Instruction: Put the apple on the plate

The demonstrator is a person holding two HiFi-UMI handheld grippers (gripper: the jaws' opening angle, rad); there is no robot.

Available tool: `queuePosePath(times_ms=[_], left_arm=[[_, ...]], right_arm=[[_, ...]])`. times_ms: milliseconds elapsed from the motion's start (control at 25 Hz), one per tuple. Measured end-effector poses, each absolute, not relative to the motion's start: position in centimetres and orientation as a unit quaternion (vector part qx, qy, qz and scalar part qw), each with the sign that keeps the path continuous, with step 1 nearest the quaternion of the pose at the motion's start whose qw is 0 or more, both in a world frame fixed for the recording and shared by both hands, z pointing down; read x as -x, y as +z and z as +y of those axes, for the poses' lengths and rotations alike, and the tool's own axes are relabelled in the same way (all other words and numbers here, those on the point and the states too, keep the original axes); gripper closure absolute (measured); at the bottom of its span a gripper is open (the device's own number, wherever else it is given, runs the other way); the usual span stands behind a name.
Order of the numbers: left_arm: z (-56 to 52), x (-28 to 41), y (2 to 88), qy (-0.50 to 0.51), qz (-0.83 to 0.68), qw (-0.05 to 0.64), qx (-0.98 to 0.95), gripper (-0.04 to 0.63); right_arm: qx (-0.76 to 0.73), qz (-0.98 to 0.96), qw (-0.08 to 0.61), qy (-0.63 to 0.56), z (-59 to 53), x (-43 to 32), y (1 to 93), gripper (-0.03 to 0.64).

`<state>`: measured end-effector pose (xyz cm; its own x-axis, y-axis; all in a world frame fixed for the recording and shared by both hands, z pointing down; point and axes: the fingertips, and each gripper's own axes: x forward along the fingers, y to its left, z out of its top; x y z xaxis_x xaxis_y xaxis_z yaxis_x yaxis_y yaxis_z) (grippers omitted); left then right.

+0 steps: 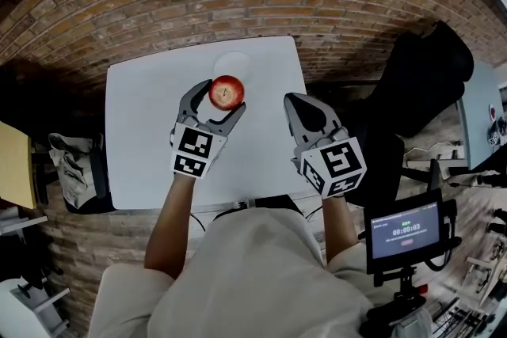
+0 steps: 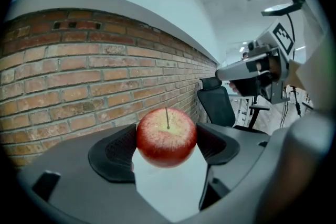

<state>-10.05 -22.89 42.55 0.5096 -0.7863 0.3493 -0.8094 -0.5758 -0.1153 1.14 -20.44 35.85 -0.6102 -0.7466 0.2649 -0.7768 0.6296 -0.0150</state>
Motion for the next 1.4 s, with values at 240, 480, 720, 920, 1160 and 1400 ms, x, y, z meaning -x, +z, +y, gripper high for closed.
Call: queuePosePath(times_ms=[240,480,720,920,1160,1400], left_arm=[[-27.5,10.3,46.4,0.215,-0.456,0.057,-0.862,0.232],[-31.7,10.8,50.5,0.228,-0.464,0.085,-0.852,0.232],[-35.0,10.4,53.6,0.251,-0.461,0.093,-0.846,0.232],[-37.2,10.6,57.0,0.273,-0.454,0.104,-0.841,0.232],[-39.2,10.8,60.8,0.288,-0.452,0.125,-0.835,0.231],[-40.8,11.2,62.9,0.294,-0.454,0.135,-0.83,0.23]], right_arm=[[-0.416,-0.896,0.128,0.088,-24.2,-0.5,38.4,0.614],[-0.416,-0.891,0.141,0.112,-26.5,-0.6,40.7,0.614],[-0.425,-0.883,0.155,0.128,-28.3,-1.5,42.7,0.614],[-0.428,-0.878,0.162,0.141,-29.7,-1.7,44.0,0.614],[-0.432,-0.872,0.17,0.154,-31.1,-2.2,45.5,0.614],[-0.433,-0.868,0.177,0.167,-31.8,-2.2,46.7,0.614]])
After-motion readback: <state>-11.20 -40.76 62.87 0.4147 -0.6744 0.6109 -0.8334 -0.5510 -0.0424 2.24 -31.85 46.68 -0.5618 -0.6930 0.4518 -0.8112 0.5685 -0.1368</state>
